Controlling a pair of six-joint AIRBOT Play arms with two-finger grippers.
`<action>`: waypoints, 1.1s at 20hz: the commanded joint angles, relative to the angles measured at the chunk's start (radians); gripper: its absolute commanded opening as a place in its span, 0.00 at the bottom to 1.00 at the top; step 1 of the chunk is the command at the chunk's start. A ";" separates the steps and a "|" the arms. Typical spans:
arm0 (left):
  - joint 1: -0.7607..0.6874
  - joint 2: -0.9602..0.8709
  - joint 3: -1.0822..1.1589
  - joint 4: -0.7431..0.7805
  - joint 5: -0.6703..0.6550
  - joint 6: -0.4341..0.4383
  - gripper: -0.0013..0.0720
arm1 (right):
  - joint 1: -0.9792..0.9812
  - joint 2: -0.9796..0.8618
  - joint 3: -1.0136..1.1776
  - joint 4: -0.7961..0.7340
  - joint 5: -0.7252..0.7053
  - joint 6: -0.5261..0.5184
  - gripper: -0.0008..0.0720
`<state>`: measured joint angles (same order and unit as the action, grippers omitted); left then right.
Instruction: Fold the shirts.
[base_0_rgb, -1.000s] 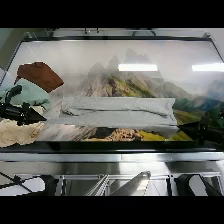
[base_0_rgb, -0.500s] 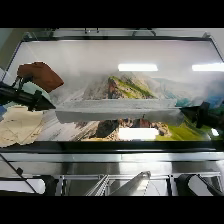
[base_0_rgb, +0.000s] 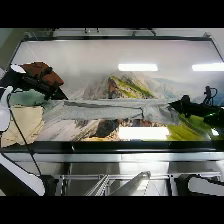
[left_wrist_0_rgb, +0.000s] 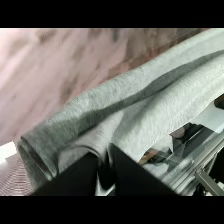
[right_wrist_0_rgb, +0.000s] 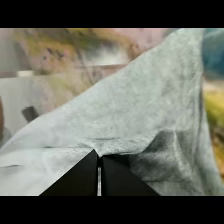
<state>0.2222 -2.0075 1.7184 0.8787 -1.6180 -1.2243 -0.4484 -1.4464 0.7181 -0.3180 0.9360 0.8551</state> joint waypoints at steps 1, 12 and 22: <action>-0.014 -0.085 0.108 0.012 -0.095 -0.053 0.36 | 0.010 -0.048 0.035 -0.072 0.021 -0.022 0.32; -0.057 0.090 0.185 0.010 -0.037 -0.093 0.02 | -0.017 -0.079 0.224 -0.526 0.158 0.265 0.96; -0.417 0.127 -0.113 0.011 0.245 -0.002 0.03 | 0.148 -0.149 0.235 -0.395 0.155 0.215 0.03</action>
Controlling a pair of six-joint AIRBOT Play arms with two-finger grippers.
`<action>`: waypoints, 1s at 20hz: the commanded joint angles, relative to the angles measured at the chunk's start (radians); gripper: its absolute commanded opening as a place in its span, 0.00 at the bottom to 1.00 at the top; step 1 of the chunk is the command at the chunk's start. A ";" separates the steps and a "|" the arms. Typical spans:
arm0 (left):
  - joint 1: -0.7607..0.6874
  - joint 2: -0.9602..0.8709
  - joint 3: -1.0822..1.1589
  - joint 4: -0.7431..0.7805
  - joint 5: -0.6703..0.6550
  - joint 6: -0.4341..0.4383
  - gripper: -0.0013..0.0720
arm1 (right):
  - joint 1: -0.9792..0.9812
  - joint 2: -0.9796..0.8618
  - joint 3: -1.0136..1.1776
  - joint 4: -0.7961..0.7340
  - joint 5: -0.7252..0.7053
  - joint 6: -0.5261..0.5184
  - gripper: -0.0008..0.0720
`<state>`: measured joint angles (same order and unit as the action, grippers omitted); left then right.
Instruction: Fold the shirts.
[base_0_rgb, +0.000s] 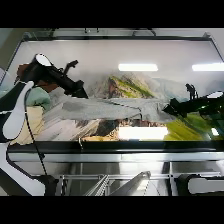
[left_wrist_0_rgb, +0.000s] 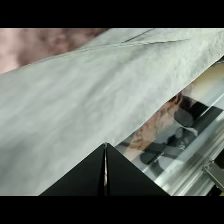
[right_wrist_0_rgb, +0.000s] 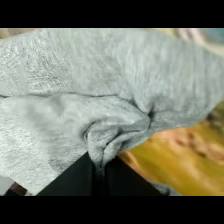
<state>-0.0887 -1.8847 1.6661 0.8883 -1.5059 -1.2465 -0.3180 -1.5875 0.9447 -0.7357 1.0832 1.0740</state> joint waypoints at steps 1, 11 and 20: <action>-0.146 0.004 -0.068 0.002 0.177 0.019 0.03 | 0.011 -0.006 0.019 0.023 0.034 -0.004 0.03; -0.417 -0.237 0.180 0.009 0.182 -0.073 0.03 | -0.092 0.208 0.199 0.041 0.350 0.028 0.03; -0.426 -0.236 0.393 -0.209 0.063 -0.009 0.03 | 0.014 0.296 0.241 0.094 0.330 0.105 0.03</action>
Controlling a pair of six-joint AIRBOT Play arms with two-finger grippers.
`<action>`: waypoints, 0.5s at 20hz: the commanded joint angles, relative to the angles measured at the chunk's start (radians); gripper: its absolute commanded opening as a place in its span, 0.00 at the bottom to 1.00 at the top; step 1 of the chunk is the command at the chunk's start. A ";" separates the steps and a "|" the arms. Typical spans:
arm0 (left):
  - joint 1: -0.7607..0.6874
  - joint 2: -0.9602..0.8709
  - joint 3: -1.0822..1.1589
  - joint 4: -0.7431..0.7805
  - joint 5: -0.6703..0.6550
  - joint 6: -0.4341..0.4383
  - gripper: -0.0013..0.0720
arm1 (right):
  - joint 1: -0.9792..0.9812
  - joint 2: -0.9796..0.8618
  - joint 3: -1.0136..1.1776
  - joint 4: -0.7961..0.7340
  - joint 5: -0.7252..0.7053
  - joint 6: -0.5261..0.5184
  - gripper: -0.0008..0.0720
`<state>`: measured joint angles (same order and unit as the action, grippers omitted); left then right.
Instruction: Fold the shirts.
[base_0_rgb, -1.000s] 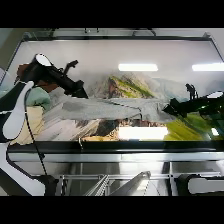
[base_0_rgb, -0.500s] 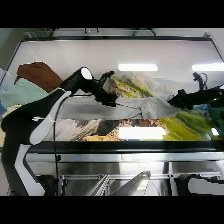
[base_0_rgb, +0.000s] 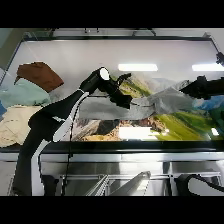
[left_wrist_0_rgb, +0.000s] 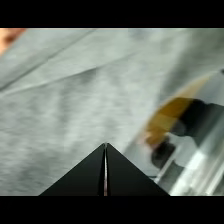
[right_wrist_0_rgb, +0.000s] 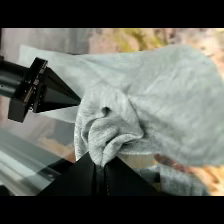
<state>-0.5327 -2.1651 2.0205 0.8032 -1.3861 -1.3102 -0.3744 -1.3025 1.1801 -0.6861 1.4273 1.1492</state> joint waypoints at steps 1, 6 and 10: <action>0.055 0.108 0.013 -0.160 -0.082 0.083 0.03 | 0.126 0.011 0.006 0.089 -0.037 0.029 0.03; 0.325 0.520 -0.180 -0.377 -0.140 0.195 0.04 | 0.555 -0.027 0.008 0.167 -0.449 0.029 0.03; 0.500 0.814 -0.351 -0.430 -0.140 0.274 0.04 | 0.893 -0.255 0.097 0.230 -0.756 0.024 0.03</action>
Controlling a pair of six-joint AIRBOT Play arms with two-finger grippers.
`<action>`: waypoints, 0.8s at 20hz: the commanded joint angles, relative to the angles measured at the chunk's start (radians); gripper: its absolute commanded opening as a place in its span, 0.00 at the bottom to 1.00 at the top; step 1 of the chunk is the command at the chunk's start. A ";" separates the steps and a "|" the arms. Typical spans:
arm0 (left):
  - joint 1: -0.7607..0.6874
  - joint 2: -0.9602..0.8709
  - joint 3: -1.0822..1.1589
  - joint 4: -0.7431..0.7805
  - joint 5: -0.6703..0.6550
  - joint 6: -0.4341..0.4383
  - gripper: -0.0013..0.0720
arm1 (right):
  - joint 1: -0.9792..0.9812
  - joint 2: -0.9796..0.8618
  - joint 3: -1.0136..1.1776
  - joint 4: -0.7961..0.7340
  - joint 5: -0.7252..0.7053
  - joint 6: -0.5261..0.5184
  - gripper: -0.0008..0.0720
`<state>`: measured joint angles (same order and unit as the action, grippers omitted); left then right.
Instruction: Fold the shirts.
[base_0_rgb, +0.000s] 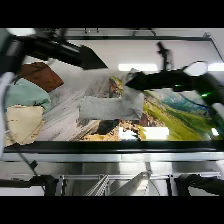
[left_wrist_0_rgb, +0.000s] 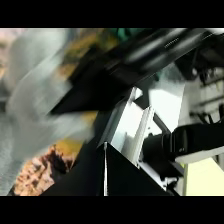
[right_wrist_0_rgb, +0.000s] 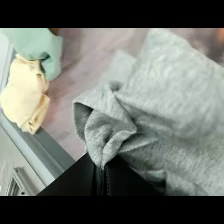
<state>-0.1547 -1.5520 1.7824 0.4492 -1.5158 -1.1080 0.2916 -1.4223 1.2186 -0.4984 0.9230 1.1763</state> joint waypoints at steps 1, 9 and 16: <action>0.150 0.253 -0.159 -0.076 -0.010 0.087 0.04 | 0.286 -0.226 0.121 0.039 -0.262 -0.008 0.04; 0.240 0.519 -0.601 -0.082 0.095 0.167 0.04 | 0.277 -0.403 0.335 -0.125 0.176 0.081 0.41; 0.246 0.610 -0.830 -0.084 0.146 0.183 0.04 | 0.004 -0.193 0.230 -0.666 0.385 0.344 0.39</action>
<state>0.0879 -0.9771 1.0351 0.3676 -1.3865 -0.9325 0.4034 -1.6955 1.5055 -0.9424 1.2236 1.4029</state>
